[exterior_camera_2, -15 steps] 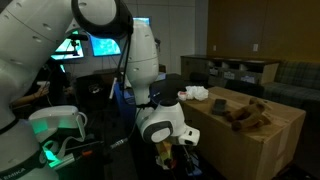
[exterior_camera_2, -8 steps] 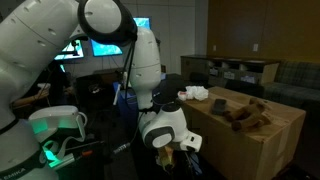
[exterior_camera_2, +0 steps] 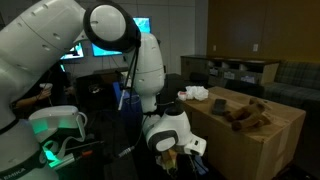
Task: Swap the things on the box with the things on the table
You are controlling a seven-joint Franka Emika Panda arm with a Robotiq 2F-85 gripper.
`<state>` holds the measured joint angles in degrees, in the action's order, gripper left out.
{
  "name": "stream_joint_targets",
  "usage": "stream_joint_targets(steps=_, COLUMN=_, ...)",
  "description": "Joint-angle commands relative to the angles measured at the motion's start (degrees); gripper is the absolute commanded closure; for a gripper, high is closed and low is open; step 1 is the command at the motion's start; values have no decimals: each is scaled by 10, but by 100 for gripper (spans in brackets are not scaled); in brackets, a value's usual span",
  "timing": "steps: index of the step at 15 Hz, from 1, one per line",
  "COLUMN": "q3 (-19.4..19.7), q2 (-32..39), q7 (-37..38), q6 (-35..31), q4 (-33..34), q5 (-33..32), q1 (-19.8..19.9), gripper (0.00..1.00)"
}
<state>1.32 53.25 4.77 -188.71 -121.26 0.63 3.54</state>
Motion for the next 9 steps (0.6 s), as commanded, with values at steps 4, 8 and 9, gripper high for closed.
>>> stream_joint_targets(steps=4, q3=8, q2=16, q7=1, q6=-9, q4=27, q5=19, q1=-15, gripper=28)
stream_joint_targets(steps=8, q3=6, q2=10, q7=-1, q6=-9, q4=27, q5=17, q1=-13, gripper=61)
stream_joint_targets(steps=9, q3=9, q2=9, q7=-1, q6=-9, q4=27, q5=18, q1=-17, gripper=69)
